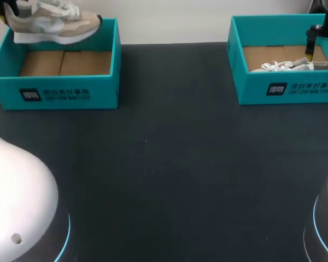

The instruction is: Take the shoe out of the shoebox, open the shoe tongue, remove and reinsert the insole, then place the shoe into the shoebox

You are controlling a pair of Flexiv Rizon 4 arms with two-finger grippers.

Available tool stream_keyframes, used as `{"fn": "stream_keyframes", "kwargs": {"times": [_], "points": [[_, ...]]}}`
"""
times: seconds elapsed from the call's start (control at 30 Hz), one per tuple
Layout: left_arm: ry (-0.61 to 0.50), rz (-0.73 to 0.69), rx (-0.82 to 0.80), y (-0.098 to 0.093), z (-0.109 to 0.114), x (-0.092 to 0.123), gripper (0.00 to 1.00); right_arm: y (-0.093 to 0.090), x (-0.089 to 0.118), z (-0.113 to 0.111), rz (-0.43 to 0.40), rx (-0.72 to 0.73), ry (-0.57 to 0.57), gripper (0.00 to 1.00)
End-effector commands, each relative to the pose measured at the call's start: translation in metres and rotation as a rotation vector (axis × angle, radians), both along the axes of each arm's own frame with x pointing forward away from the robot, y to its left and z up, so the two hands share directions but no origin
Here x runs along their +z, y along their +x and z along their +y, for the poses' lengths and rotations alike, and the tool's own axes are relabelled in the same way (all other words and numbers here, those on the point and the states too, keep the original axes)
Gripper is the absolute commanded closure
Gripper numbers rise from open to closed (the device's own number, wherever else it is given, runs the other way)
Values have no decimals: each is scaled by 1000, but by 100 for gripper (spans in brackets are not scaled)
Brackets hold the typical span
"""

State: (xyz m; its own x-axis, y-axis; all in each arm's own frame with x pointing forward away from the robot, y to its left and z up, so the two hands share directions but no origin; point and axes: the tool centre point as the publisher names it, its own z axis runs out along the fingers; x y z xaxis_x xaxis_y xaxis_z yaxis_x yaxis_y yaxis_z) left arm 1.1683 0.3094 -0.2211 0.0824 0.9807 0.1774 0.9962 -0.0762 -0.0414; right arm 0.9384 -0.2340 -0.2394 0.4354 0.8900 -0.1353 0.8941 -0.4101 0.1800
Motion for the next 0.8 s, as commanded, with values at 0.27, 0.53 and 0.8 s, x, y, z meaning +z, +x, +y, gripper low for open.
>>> {"fn": "stream_keyframes", "kwargs": {"times": [0.27,0.53,0.8], "points": [[-6,-103,3,-35,1,69,100,-1,0,0,-3,-1,1,0],[-6,-103,3,-35,1,69,100,-1,0,0,-3,-1,1,0],[-20,-163,12,-71,-20,73,100,-1,0,0,-3,-1,1,0]]}}
